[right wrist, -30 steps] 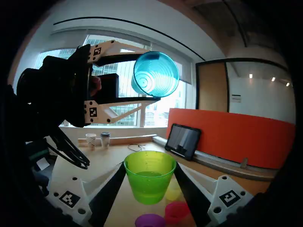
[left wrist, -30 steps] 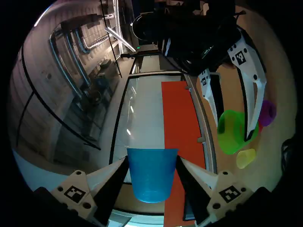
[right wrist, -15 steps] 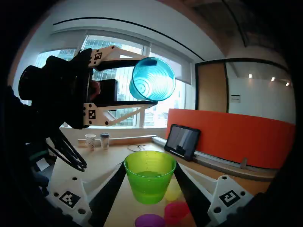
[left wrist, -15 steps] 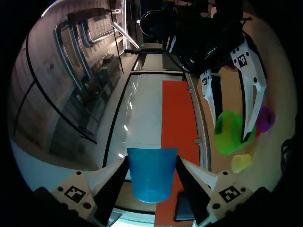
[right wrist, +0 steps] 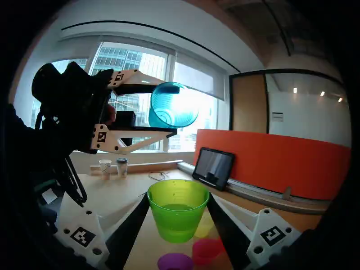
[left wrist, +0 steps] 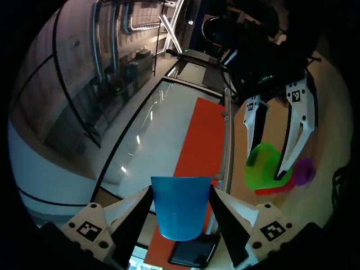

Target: Pour water

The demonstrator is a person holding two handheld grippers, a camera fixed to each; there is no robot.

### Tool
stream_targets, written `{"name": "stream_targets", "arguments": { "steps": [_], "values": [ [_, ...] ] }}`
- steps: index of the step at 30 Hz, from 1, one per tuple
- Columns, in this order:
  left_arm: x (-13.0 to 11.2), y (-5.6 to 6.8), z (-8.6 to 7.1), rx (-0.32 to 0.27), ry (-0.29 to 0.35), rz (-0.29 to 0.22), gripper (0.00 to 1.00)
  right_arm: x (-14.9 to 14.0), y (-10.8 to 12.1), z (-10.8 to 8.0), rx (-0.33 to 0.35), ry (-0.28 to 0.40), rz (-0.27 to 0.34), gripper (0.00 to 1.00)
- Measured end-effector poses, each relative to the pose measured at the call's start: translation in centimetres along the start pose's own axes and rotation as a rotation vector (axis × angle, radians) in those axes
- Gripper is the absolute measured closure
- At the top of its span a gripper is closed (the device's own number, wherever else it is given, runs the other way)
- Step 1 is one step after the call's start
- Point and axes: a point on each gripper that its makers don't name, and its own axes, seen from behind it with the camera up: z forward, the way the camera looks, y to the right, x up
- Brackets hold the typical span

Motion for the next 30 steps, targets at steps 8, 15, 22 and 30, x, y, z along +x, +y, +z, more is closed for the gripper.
{"name": "stream_targets", "arguments": {
  "steps": [8,15,22,30],
  "values": [
    [-2.3,0.6,-0.1,-0.037,-0.047,-0.215,0.14,0.1,0.6,-0.5,-0.014,0.003,0.003,0.08],
    [-3.5,0.7,-0.5,-0.063,-0.080,-0.387,0.14,0.2,1.1,-1.0,-0.027,0.007,0.002,0.08],
    [-4.7,0.7,-0.4,-0.085,-0.105,-0.537,0.14,0.3,1.3,-1.5,-0.035,0.010,0.000,0.08],
    [-5.8,1.3,-0.3,-0.107,-0.126,-0.702,0.15,0.6,1.4,-1.8,-0.043,0.015,-0.002,0.08]
  ]
}}
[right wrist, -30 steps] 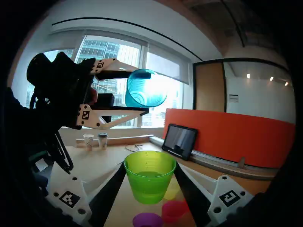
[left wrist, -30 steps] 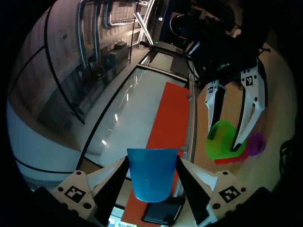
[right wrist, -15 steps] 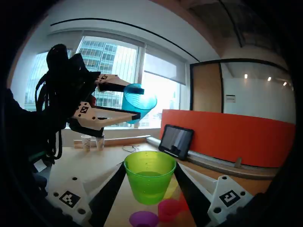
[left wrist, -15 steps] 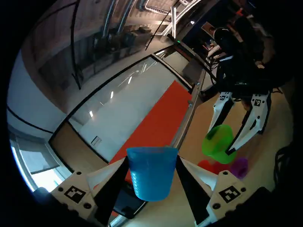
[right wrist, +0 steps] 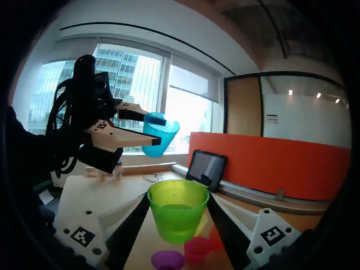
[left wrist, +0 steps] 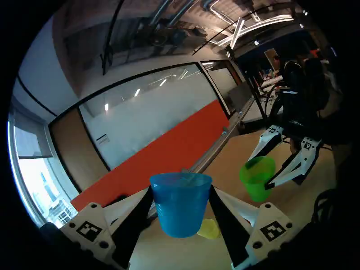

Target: Pour water

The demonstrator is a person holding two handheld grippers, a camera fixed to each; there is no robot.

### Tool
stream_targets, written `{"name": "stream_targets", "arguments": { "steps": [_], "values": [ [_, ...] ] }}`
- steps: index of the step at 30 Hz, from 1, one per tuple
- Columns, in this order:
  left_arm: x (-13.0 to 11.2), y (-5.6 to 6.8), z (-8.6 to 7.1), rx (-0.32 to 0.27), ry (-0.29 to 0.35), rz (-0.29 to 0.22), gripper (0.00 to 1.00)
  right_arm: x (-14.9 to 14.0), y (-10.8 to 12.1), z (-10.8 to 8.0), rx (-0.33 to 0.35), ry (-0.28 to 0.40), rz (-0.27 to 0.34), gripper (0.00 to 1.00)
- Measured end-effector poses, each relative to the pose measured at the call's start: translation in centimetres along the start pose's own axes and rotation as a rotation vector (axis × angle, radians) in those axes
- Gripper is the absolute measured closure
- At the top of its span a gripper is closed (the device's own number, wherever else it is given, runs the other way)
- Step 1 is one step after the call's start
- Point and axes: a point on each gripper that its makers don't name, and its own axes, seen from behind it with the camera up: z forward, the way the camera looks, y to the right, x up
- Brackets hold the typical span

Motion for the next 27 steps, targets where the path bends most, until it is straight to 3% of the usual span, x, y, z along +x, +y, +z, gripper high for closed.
{"name": "stream_targets", "arguments": {
  "steps": [13,21,27],
  "values": [
    [-2.8,0.5,-0.3,-0.053,-0.038,-0.234,0.14,0.6,0.4,-0.7,-0.015,0.009,-0.008,0.08],
    [-4.8,1.3,-0.5,-0.086,-0.059,-0.326,0.14,0.8,0.7,-0.9,-0.022,0.007,-0.014,0.08],
    [-6.3,2.2,-0.8,-0.103,-0.073,-0.357,0.14,0.7,0.9,-1.1,-0.027,0.001,-0.017,0.08]
  ]
}}
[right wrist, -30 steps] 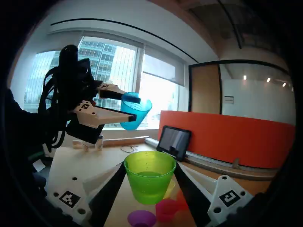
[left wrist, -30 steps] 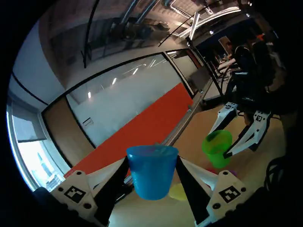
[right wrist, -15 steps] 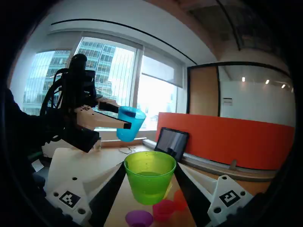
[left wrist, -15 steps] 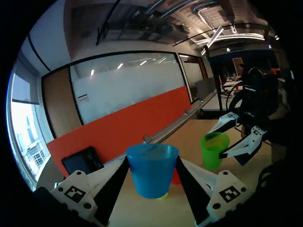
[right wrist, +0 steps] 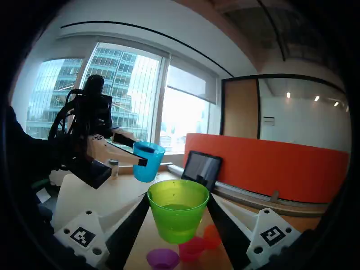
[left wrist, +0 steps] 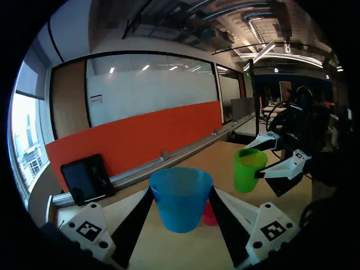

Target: Pour water

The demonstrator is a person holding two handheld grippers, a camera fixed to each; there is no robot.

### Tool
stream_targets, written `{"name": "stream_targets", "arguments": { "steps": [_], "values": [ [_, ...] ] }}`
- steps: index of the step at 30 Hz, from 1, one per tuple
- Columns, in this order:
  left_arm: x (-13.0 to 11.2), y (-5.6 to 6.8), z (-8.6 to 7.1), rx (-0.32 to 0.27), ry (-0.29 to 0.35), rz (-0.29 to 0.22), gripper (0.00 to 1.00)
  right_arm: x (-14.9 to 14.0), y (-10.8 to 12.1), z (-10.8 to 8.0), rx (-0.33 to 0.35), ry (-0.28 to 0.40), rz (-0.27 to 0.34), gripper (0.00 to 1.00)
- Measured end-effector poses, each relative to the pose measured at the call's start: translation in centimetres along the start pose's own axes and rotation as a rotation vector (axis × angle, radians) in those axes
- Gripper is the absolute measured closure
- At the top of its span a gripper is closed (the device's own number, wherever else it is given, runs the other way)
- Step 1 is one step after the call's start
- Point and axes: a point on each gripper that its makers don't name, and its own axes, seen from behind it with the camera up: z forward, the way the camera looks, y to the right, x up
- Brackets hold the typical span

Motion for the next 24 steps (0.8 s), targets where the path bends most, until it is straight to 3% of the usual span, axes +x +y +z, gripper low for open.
{"name": "stream_targets", "arguments": {
  "steps": [15,24],
  "values": [
    [-4.7,1.0,0.2,-0.028,-0.051,-0.047,0.14,-1.1,1.4,-0.9,-0.033,-0.043,0.003,0.08],
    [-7.7,2.0,0.6,-0.050,-0.090,-0.052,0.14,-2.8,3.4,-2.4,-0.072,-0.097,0.016,0.08]
  ]
}}
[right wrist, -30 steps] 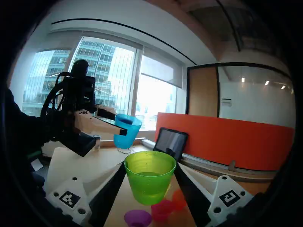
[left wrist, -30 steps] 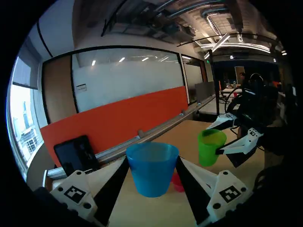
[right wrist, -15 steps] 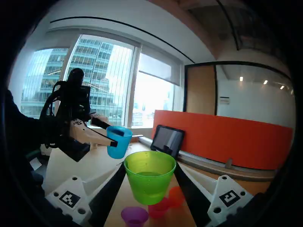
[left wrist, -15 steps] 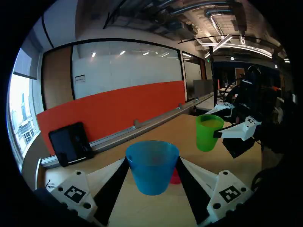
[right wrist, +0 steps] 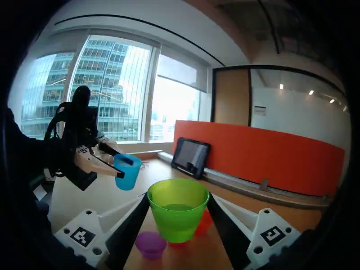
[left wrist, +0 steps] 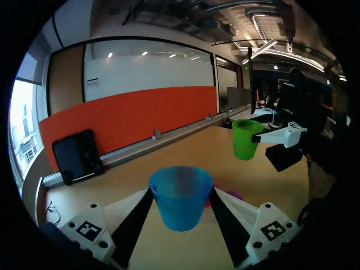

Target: Pour water

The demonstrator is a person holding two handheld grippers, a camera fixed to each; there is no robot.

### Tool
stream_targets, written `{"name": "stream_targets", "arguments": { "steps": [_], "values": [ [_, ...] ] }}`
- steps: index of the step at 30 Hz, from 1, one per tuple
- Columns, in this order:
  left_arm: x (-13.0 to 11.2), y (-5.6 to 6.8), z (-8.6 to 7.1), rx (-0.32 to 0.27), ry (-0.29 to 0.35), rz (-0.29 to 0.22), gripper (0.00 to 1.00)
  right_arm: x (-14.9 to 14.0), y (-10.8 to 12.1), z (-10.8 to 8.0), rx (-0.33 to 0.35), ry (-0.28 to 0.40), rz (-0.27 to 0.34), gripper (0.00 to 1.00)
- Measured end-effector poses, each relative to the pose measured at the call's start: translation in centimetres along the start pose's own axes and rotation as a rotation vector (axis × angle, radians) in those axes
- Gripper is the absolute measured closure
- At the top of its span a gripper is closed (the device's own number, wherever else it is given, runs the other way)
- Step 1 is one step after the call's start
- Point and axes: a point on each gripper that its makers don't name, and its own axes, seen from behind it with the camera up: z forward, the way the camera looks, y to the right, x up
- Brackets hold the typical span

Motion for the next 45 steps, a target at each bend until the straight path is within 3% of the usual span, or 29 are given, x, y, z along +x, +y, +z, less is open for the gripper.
{"name": "stream_targets", "arguments": {
  "steps": [18,24,30,45],
  "values": [
    [-4.7,1.0,1.9,-0.033,-0.077,-0.008,0.14,-3.7,3.3,-2.7,-0.057,-0.091,0.019,0.08],
    [-5.8,1.5,2.2,-0.047,-0.104,-0.002,0.14,-5.0,3.3,-3.0,-0.053,-0.123,0.025,0.08],
    [-7.3,2.0,2.6,-0.062,-0.144,0.024,0.14,-7.1,3.0,-3.3,-0.035,-0.184,0.037,0.08],
    [-11.6,2.8,3.9,-0.112,-0.247,0.031,0.14,-12.5,2.6,-4.0,-0.002,-0.341,0.052,0.08]
  ]
}}
